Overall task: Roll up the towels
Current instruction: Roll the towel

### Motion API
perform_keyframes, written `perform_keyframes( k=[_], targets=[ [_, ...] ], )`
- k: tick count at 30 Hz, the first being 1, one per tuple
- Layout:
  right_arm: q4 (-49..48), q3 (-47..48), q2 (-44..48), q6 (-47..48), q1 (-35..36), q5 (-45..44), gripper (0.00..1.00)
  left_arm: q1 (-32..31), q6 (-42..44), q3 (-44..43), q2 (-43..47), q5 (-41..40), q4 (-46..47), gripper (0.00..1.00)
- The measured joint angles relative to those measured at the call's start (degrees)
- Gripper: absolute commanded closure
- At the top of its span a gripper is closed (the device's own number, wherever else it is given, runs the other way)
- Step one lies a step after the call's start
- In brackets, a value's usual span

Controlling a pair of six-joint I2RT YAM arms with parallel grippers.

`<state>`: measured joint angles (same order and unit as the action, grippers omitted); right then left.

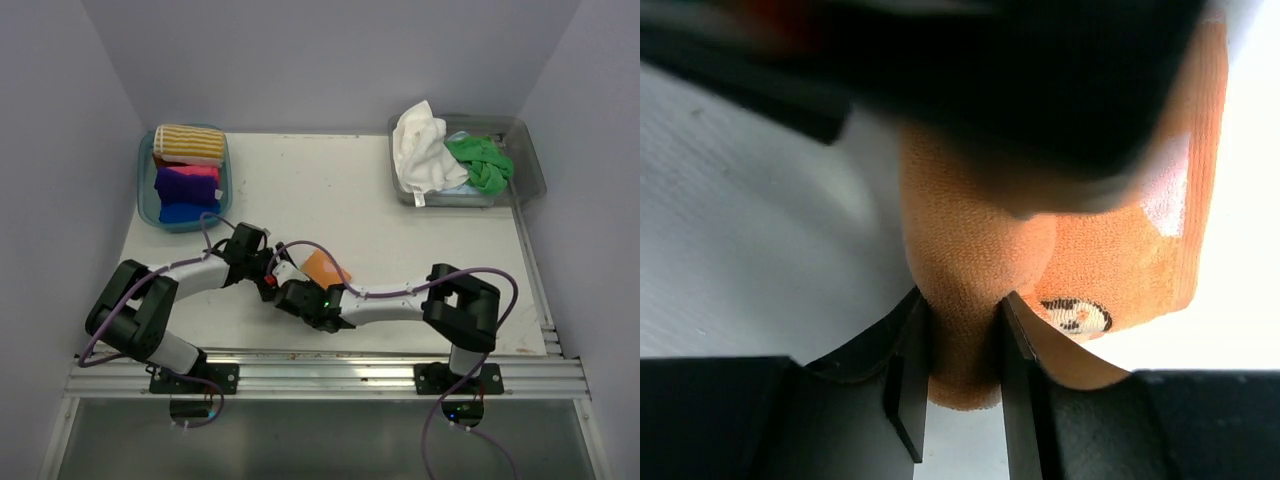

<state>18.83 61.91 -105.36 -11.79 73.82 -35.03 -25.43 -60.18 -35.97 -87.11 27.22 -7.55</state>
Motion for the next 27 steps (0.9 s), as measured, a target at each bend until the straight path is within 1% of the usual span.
perform_keyframes(
  k=[1, 3, 4, 7, 12, 17, 20, 21, 24, 27],
  targets=[
    [-1.3, -1.1, 1.4, -0.5, -1.2, 2.1, 0.81, 0.1, 0.3, 0.4, 0.9, 0.0, 0.0, 0.20],
    [-4.0, -3.6, 4.4, -2.0, -4.5, 7.8, 0.82, 0.2, 0.9, 1.5, 2.7, 0.0, -0.3, 0.15],
    [-5.3, -4.7, 5.6, -2.7, -6.3, 10.5, 0.83, 0.3, 1.3, 1.9, 3.7, -0.2, -0.6, 0.10],
    [-8.5, -7.1, 8.1, -4.2, -10.6, 18.5, 0.83, 0.3, 2.1, 2.3, 5.2, -0.6, -1.7, 0.04],
    [-12.8, -9.6, 10.0, -6.3, -14.2, 30.0, 0.84, 0.3, 2.6, 2.4, 5.6, -0.6, -1.9, 0.03],
    [-19.0, -12.9, 10.7, -10.3, -17.5, 42.2, 0.84, 0.3, 2.6, 2.6, 5.6, -0.6, -1.5, 0.07],
    [-22.9, -15.2, 10.9, -13.4, -20.4, 48.3, 0.84, 0.3, 2.6, 3.0, 5.7, -0.7, -1.0, 0.14],
    [-24.2, -15.9, 10.9, -14.6, -21.3, 50.4, 0.84, 0.3, 2.6, 3.1, 5.7, -0.7, -0.8, 0.18],
    [-27.6, -17.7, 10.8, -18.3, -24.0, 55.8, 0.84, 0.3, 2.4, 3.5, 5.7, -1.0, -0.2, 0.24],
    [-32.3, -19.2, 9.5, -22.6, -26.2, 62.0, 0.84, 0.3, 2.3, 4.0, 5.7, -1.0, 0.6, 0.27]
  ],
)
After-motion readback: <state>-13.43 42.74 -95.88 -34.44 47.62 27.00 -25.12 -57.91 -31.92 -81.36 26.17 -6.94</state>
